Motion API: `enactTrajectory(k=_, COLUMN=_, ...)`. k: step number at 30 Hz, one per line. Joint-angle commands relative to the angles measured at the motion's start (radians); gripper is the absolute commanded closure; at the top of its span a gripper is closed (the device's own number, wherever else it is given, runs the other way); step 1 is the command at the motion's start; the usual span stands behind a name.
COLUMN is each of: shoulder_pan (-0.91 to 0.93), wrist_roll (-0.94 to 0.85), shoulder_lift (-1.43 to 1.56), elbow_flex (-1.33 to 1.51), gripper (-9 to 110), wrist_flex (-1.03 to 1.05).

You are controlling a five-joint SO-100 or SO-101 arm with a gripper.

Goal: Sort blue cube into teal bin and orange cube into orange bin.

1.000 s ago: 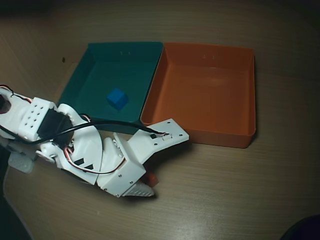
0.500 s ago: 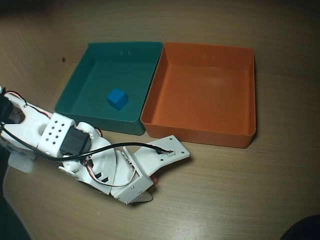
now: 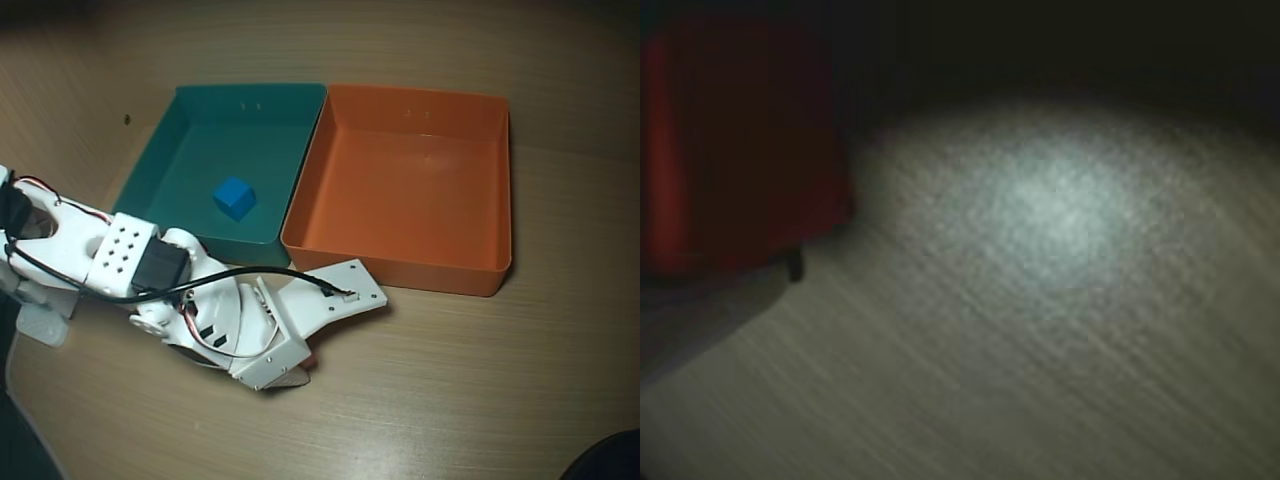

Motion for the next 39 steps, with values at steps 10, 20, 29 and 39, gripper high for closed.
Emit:
enactTrajectory(k=10, shoulder_pan=0.005, wrist_roll=0.023, shoulder_lift=0.029, elbow_flex=-0.026, gripper=56, wrist_flex=-0.011)
enactTrajectory(k=20, shoulder_pan=0.005, wrist_roll=0.025, shoulder_lift=0.028, elbow_flex=-0.026, gripper=98, wrist_flex=-0.011)
enactTrajectory(k=29, shoulder_pan=0.006, wrist_roll=0.026, shoulder_lift=0.028, elbow_flex=-0.025, gripper=106, wrist_flex=-0.011)
enactTrajectory(k=39, shoulder_pan=0.003, wrist_roll=0.028, shoulder_lift=0.196, elbow_flex=-0.046, gripper=107, wrist_flex=-0.011)
